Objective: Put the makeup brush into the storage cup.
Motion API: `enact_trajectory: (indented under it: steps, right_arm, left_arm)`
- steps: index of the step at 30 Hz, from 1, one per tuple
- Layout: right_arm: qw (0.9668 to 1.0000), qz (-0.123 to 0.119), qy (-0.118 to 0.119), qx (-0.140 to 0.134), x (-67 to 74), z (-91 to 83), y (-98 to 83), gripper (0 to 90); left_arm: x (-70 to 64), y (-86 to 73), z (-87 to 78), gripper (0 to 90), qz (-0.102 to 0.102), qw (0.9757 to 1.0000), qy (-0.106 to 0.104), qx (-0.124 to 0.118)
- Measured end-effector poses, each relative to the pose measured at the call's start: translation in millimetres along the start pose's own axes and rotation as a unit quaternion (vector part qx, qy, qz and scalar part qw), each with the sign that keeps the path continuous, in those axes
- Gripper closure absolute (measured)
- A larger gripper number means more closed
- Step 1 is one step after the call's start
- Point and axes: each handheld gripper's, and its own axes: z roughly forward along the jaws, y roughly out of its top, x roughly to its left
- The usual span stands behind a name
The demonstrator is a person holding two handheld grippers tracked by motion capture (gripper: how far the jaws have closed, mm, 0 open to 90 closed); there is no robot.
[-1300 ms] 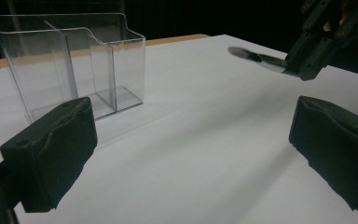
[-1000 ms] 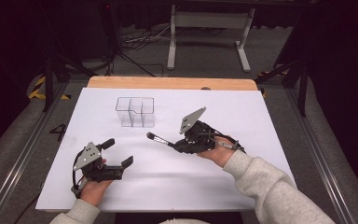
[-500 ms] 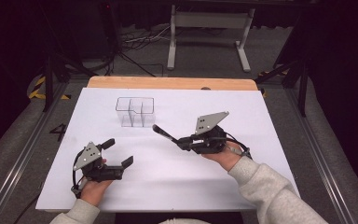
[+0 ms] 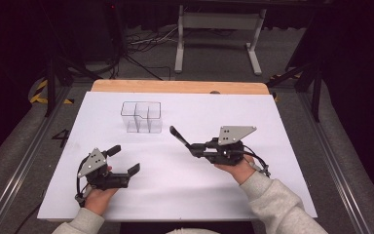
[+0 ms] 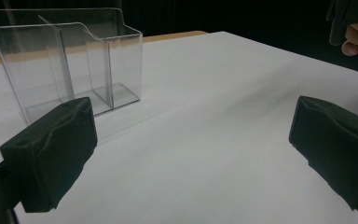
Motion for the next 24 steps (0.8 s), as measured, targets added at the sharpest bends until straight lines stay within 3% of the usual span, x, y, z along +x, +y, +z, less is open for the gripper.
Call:
enact_trajectory:
  steps: [7,14,24]
  right_arm:
    - [0.9993,0.005,-0.008,-0.036,0.1,-2.6,-12.2,79.3]
    - [0.9963,0.015,-0.017,-0.083,1.0,-3.2,-22.5,79.3]
    - [0.9922,0.020,-0.028,-0.120,-0.9,-1.6,-32.2,79.3]
  left_arm:
    - [0.1,0.5,0.4,1.6,0.001,1.0000,-0.003,0.002]
    - [0.3,2.3,-0.2,1.5,-0.006,0.9999,-0.011,-0.004]
    - [-2.4,7.4,1.1,1.5,0.012,0.9996,-0.027,-0.006]
